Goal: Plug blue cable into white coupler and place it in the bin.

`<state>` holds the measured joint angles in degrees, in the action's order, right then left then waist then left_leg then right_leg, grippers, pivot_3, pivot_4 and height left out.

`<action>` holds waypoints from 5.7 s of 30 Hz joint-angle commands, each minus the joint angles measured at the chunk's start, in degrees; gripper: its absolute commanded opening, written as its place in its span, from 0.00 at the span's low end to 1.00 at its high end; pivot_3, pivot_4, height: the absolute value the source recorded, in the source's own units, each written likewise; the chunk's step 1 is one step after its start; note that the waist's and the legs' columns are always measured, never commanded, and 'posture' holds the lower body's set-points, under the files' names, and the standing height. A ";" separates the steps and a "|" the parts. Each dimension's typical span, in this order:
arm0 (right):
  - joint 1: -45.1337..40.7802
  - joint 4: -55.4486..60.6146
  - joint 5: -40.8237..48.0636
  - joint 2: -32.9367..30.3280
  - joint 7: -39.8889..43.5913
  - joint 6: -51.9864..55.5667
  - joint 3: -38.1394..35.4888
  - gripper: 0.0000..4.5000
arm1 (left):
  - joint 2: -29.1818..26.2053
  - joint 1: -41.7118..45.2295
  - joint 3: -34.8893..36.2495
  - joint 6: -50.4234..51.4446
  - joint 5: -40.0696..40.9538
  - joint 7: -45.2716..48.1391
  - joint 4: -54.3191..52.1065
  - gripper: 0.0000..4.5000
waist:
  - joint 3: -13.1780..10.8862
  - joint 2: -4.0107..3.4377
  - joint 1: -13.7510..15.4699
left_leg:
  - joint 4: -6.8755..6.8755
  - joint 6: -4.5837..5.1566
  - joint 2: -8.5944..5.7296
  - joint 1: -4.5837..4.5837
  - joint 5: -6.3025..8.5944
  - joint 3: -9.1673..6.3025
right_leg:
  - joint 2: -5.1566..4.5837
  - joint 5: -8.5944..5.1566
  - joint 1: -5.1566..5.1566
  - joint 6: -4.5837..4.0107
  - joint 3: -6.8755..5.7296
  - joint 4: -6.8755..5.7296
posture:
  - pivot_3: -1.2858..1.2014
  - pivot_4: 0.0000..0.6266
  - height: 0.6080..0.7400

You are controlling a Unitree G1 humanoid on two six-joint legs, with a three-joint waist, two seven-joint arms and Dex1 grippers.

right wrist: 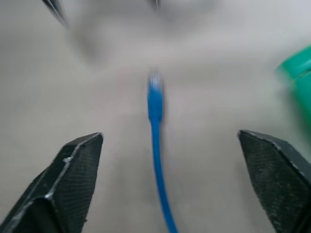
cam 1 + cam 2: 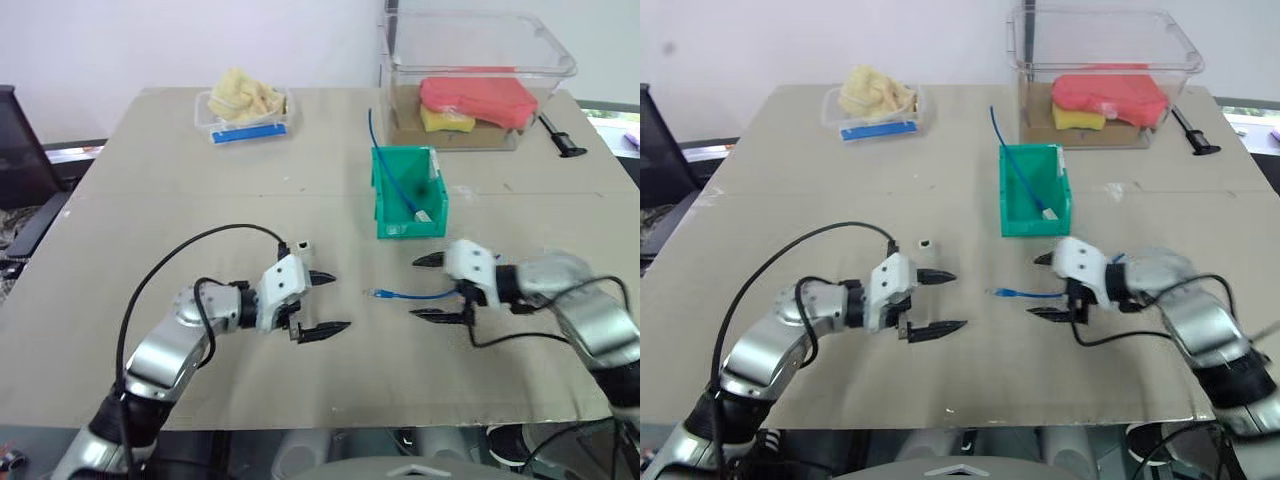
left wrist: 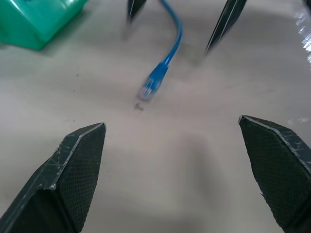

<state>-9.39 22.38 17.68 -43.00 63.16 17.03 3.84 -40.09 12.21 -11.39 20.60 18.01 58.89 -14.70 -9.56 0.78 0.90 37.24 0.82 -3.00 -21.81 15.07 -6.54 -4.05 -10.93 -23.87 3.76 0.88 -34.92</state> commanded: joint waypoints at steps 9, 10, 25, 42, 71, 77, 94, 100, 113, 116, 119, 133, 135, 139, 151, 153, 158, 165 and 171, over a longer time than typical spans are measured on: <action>36.92 24.36 2.76 7.94 -13.65 -4.59 -17.63 0.99 | 6.63 13.44 -9.76 -4.67 -9.17 3.33 13.98 1.00 | 0.08 -0.02 -0.28 | 0.14 0.04 0.02 0.19 0.01 0.21 | 0.05 0.00 0.11 0.08 0.15 -0.18 | 0.52 0.24 1.00; 38.74 25.17 2.14 8.53 -14.53 -4.92 -17.86 0.99 | 7.17 14.20 -10.21 -5.44 -9.77 3.56 15.40 1.00 | 0.10 0.00 -0.21 | 0.15 0.04 0.03 0.22 0.01 0.21 | 0.06 -0.02 0.15 0.12 0.15 -0.20 | 0.52 0.24 1.00; 43.20 30.37 0.94 10.26 -23.55 -1.05 -17.84 1.00 | 10.63 17.80 -12.47 -13.74 -13.39 9.40 25.40 0.02 | 0.25 0.13 -0.15 | 0.17 0.05 -0.01 0.31 0.01 0.25 | 0.00 -0.07 0.17 0.16 0.23 -0.37 | 0.52 0.24 1.00; 16.10 23.45 45.94 30.32 -63.29 31.60 -14.31 0.69 | 16.04 13.73 -0.41 -38.64 -10.46 -0.64 18.36 0.00 | 0.31 0.15 -0.06 | 0.16 0.04 -0.07 0.20 0.00 -0.12 | -0.01 0.00 0.01 0.04 0.28 -0.40 | 0.52 0.24 1.00; 4.81 15.83 58.51 30.51 -74.68 27.48 -7.13 0.10 | 15.49 13.76 -3.02 -44.14 -12.42 -1.39 18.78 0.00 | 0.31 0.13 -1.74 | 0.17 0.06 -0.19 0.29 0.00 -0.11 | 0.02 0.00 0.00 0.05 0.31 -0.67 | 0.52 0.24 1.00; 4.46 15.65 59.75 29.31 -74.90 27.37 -6.79 0.01 | 15.56 14.00 -3.04 -44.22 -12.38 -1.50 18.61 0.00 | 0.31 0.13 -1.73 | 0.17 0.06 -0.19 0.29 0.00 -0.12 | 0.02 0.00 0.00 0.06 0.32 -0.67 | 0.52 0.24 1.00; 3.01 11.73 59.89 23.85 -69.12 26.04 -8.81 0.00 | 3.88 1.63 16.46 -6.23 10.42 -4.80 5.70 0.91 | 0.29 0.10 -2.39 | 0.15 0.06 -0.06 0.31 0.00 -0.15 | 0.08 -0.02 -0.01 0.06 0.31 -0.68 | 0.52 0.24 1.00; 1.74 10.10 59.39 23.58 -67.15 26.39 -8.33 0.00 | -3.36 5.05 16.20 -9.68 6.09 4.12 18.90 0.91 | 0.28 0.09 -1.81 | 0.14 0.06 -0.14 0.31 0.00 0.06 | 0.09 -0.02 -0.01 0.05 0.27 -0.68 | 0.52 0.24 1.00; 4.81 13.68 59.65 22.36 -69.05 25.70 -9.96 0.00 | 1.82 19.45 6.36 -24.41 -7.17 10.17 45.57 0.75 | 0.28 0.12 -1.90 | 0.11 0.06 -0.17 0.22 0.00 0.03 | 0.04 -0.01 -0.09 0.05 0.27 -0.63 | 0.52 0.24 1.00; 5.55 14.56 59.94 22.01 -69.69 25.43 -10.28 0.00 | 2.57 20.74 5.82 -27.30 -8.57 11.15 49.56 0.43 | 0.28 0.13 -1.87 | 0.11 0.06 -0.14 0.23 0.00 -0.02 | 0.03 0.00 -0.12 0.05 0.31 -0.67 | 0.52 0.24 1.00; 6.12 15.30 60.23 21.54 -70.14 25.28 -10.48 0.00 | 3.35 21.46 5.99 -29.10 -8.55 12.24 51.63 0.11 | 0.29 0.15 -1.72 | 0.13 0.06 -0.14 0.23 0.00 -0.05 | 0.02 0.00 -0.11 0.05 0.31 -0.68 | 0.52 0.24 1.00; -9.31 13.72 30.49 3.40 -41.82 22.36 2.96 0.00 | 8.89 17.54 -3.83 -15.11 -8.69 14.98 23.96 0.07 | 0.29 0.16 -1.72 | 0.21 0.07 -0.15 0.20 0.00 0.09 | 0.02 -0.01 -0.02 0.07 0.22 -0.62 | 0.52 0.24 1.00; -11.79 10.77 26.83 2.50 -35.96 20.49 5.51 0.00 | 10.64 18.62 -5.58 -15.51 -10.85 12.98 24.34 0.07 | 0.29 0.16 -1.75 | 0.20 0.07 -0.20 0.18 0.00 0.04 | 0.06 -0.01 -0.02 0.06 0.15 -0.62 | 0.52 0.24 1.00; -15.71 5.21 19.91 1.02 -26.32 18.30 10.30 0.00 | 13.23 20.72 -7.81 -16.26 -13.87 10.31 26.93 0.07 | 0.27 0.18 -1.71 | 0.20 0.06 -0.21 0.14 0.00 0.05 | 0.02 -0.01 -0.05 0.06 0.16 -0.61 | 0.52 0.24 1.00; -20.11 -6.46 7.74 6.74 -16.20 14.55 15.70 0.00 | 14.25 21.46 -10.59 -20.92 -17.85 9.79 30.56 0.07 | 0.28 0.18 -1.69 | 0.22 0.05 -0.25 0.12 -0.01 -0.02 | 0.00 0.00 -0.09 0.05 0.17 -0.62 | 0.52 0.24 1.00; -20.42 -7.63 6.10 7.57 -15.18 14.16 16.53 0.00 | 14.32 21.40 -10.64 -21.18 -18.08 9.73 30.77 0.07 | 0.27 0.18 -1.68 | 0.22 0.05 -0.25 0.12 -0.01 -0.03 | 0.00 0.00 -0.10 0.05 0.17 -0.62 | 0.52 0.24 1.00; -20.37 -9.59 2.55 7.91 -11.94 13.50 18.28 0.00 | 14.32 21.34 -10.45 -21.11 -18.20 9.81 30.86 0.07 | 0.29 0.18 -1.67 | 0.22 0.05 -0.27 0.14 -0.01 -0.05 | 0.00 0.00 -0.09 0.05 0.18 -0.63 | 0.52 0.24 1.00; -20.03 -10.23 0.70 8.01 -7.85 13.63 19.07 0.00 | 14.39 21.23 -10.38 -20.92 -18.39 9.73 30.74 0.07 | 0.31 0.19 -1.67 | 0.22 0.05 -0.28 0.21 -0.01 -0.05 | 0.00 0.00 -0.04 0.05 0.17 -0.68 | 0.52 0.24 1.00; -20.58 -10.54 -0.21 8.66 -6.34 14.51 19.48 0.00 | 14.44 21.20 -10.33 -20.95 -18.39 9.69 30.72 0.07 | 0.32 0.19 -1.67 | 0.22 0.04 -0.28 0.21 -0.01 -0.15 | -0.01 0.00 -0.03 0.05 0.18 -0.67 | 0.52 0.24 1.00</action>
<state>-30.25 12.44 18.40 -34.26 55.40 30.58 21.62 -25.66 33.21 -21.44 -0.31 -0.06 68.58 16.30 -9.24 0.96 -0.77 37.46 0.86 -3.28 -21.61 15.06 -6.70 -4.06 -10.93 -23.90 3.81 1.06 -35.59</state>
